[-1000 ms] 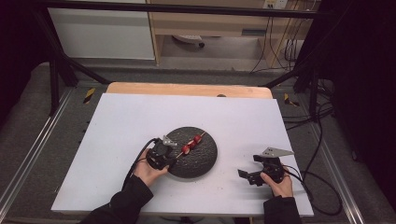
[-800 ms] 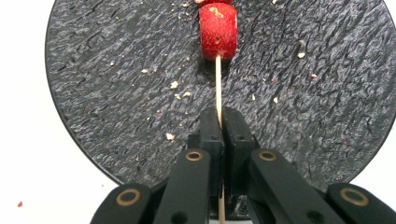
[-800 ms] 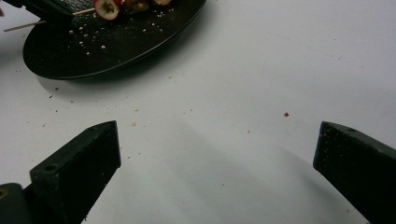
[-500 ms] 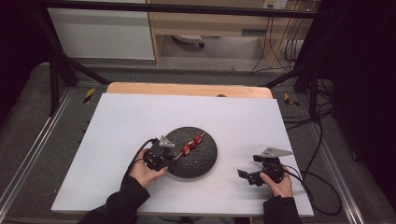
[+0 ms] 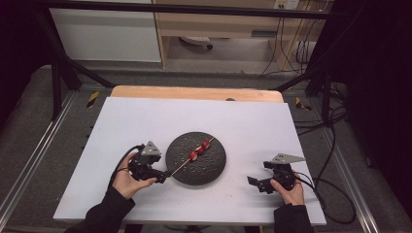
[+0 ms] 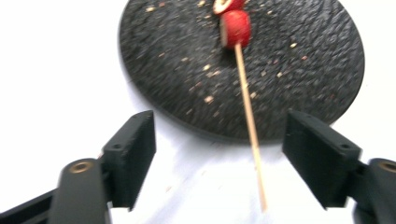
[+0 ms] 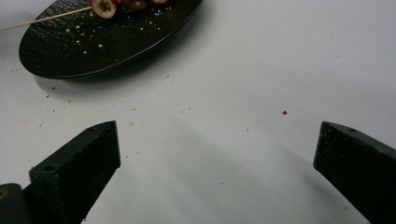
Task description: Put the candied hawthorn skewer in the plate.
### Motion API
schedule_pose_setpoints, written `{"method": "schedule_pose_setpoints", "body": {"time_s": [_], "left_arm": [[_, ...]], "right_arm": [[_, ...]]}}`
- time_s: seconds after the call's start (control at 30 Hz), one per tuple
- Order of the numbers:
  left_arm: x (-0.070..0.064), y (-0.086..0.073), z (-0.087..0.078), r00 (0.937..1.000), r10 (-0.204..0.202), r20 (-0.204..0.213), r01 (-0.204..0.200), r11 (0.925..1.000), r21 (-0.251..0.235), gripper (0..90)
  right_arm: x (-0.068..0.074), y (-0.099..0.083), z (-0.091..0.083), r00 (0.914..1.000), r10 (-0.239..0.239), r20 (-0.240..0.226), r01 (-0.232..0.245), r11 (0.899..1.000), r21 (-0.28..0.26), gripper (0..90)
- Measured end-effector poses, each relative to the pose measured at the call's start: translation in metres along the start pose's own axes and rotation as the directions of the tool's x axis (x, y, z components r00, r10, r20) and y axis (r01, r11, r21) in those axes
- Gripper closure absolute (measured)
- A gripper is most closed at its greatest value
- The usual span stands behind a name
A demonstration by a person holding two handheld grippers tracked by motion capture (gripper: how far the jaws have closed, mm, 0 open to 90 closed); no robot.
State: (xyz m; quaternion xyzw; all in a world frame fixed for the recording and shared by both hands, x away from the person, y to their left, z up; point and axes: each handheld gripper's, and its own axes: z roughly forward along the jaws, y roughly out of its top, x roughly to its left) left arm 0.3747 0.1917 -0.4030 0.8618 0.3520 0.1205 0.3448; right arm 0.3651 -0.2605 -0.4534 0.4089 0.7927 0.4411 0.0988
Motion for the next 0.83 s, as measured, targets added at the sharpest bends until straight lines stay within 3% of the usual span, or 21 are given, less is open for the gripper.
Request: {"method": "schedule_pose_setpoints", "body": {"time_s": [0.13, 0.27, 0.37, 0.53, 0.83], "left_arm": [[0.013, -0.016, -0.013, 0.9990, -0.025, -0.038, 0.024, 0.9994, -0.024, 15.4], [0.024, -0.037, -0.022, 0.9982, -0.013, -0.059, 0.010, 0.9990, -0.044, 8.8], [0.032, -0.051, -0.026, 0.9974, -0.010, -0.072, 0.006, 0.9983, -0.058, 7.7], [0.041, -0.069, -0.028, 0.9955, -0.041, -0.085, 0.034, 0.9963, -0.079, 7.3], [0.048, -0.086, -0.028, 0.9936, -0.075, -0.085, 0.067, 0.9927, -0.101, 7.4]], "right_arm": [[0.000, 0.000, 0.000, 1.0000, 0.001, 0.000, -0.001, 1.000, -0.002, 1.1], [0.000, 0.000, 0.000, 1.0000, 0.005, 0.001, -0.005, 1.000, 0.000, 1.0], [0.000, 0.000, 0.000, 1.0000, 0.007, 0.000, -0.007, 1.000, 0.002, 0.9], [0.001, 0.000, 0.000, 0.9999, 0.011, 0.004, -0.011, 1.000, 0.013, 0.7], [0.000, -0.001, 0.002, 0.9995, -0.007, 0.031, 0.006, 0.999, 0.046, 0.7]]}}
